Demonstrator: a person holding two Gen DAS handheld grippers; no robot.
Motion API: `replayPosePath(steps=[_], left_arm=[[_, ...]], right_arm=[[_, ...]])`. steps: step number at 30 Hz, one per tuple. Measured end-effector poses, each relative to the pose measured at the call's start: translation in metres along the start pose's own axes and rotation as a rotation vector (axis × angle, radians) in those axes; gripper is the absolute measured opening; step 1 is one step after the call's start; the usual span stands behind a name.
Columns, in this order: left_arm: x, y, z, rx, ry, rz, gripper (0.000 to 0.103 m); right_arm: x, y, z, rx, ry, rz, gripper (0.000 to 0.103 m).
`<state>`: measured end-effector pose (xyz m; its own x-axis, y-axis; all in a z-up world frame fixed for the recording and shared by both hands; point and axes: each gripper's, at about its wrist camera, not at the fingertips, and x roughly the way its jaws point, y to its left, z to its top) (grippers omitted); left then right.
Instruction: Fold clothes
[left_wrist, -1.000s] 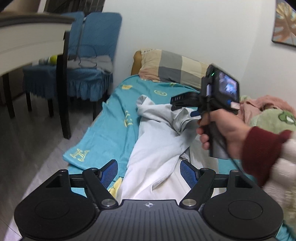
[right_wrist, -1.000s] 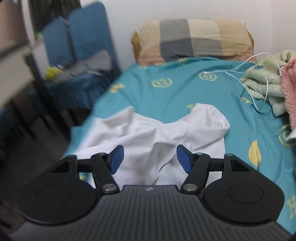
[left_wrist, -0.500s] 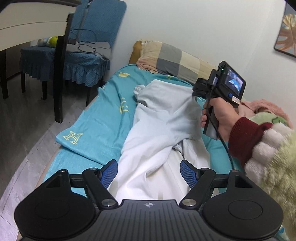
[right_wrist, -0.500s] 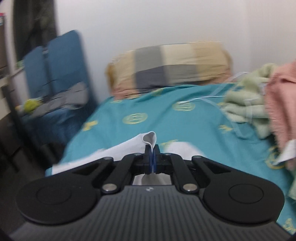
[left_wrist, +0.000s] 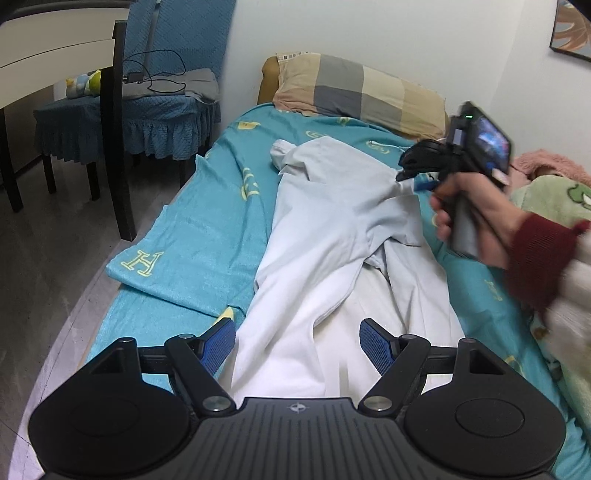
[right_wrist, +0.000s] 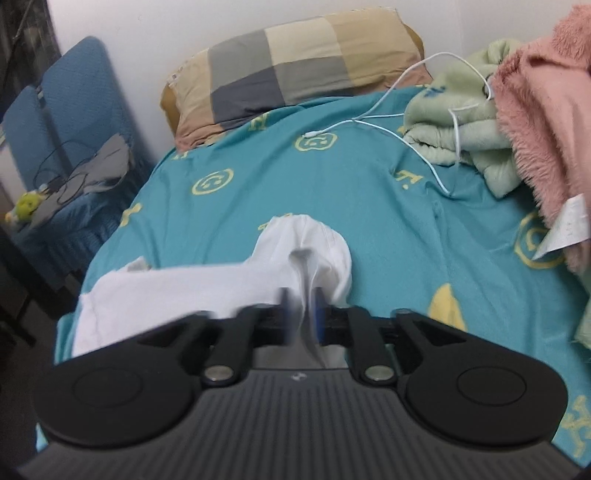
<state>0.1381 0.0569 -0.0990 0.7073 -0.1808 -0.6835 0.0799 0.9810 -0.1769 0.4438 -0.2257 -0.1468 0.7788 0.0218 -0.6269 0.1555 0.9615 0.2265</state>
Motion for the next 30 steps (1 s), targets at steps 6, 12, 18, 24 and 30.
replayPosePath(steps=[6, 12, 18, 24, 30], left_arm=[[-0.001, -0.006, -0.003, 0.004, 0.001, 0.006, 0.076], [-0.024, -0.015, -0.011, 0.056, -0.047, 0.006, 0.073], [-0.052, -0.023, -0.02, 0.08, -0.043, 0.018, 0.073], [-0.07, -0.041, -0.043, 0.178, 0.029, 0.083, 0.072], [-0.078, -0.049, -0.071, 0.162, 0.173, 0.006, 0.063]], right_arm=[[-0.109, -0.008, -0.038, -0.028, -0.025, 0.069, 0.069], [-0.254, -0.037, -0.127, -0.002, 0.016, 0.118, 0.069], [-0.339, -0.066, -0.192, 0.069, 0.046, 0.177, 0.071], [-0.356, -0.06, -0.205, -0.042, 0.012, 0.157, 0.069], [-0.339, -0.079, -0.202, 0.066, 0.063, 0.169, 0.069]])
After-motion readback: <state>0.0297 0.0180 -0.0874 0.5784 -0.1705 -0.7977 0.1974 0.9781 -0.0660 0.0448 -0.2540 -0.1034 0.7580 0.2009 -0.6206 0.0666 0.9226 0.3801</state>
